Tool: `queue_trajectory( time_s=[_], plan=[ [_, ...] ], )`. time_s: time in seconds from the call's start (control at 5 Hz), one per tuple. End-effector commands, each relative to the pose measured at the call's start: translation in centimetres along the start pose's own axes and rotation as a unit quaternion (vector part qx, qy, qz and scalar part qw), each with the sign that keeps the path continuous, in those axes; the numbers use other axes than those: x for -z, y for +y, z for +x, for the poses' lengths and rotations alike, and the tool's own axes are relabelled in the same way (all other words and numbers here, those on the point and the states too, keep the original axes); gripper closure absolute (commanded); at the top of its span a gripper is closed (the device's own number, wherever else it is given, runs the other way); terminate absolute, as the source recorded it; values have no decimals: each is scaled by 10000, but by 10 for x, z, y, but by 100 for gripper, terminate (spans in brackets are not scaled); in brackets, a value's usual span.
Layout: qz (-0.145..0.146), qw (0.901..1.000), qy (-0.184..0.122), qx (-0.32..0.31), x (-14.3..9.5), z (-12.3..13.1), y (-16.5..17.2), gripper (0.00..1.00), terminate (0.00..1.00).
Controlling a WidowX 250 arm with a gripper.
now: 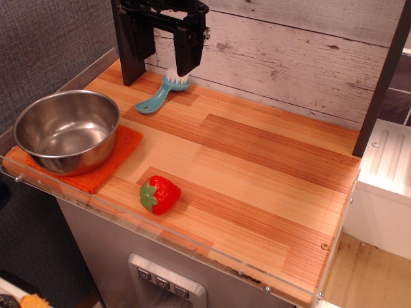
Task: Place the strawberry into the metal bowl.
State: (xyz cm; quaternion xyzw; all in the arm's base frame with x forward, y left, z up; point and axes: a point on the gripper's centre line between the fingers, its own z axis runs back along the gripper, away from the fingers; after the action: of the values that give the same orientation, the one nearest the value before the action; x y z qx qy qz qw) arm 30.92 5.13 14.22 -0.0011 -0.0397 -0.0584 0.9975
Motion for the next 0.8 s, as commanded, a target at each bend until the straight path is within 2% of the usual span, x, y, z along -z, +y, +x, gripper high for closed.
queue_trajectory(
  time_s=[0.0, 0.6],
  plan=[
    [0, 10000, 0, 0, 0, 0, 0, 0, 0],
    [-10, 9990, 4, 451, 28, -70, -15, 0, 0]
  ],
)
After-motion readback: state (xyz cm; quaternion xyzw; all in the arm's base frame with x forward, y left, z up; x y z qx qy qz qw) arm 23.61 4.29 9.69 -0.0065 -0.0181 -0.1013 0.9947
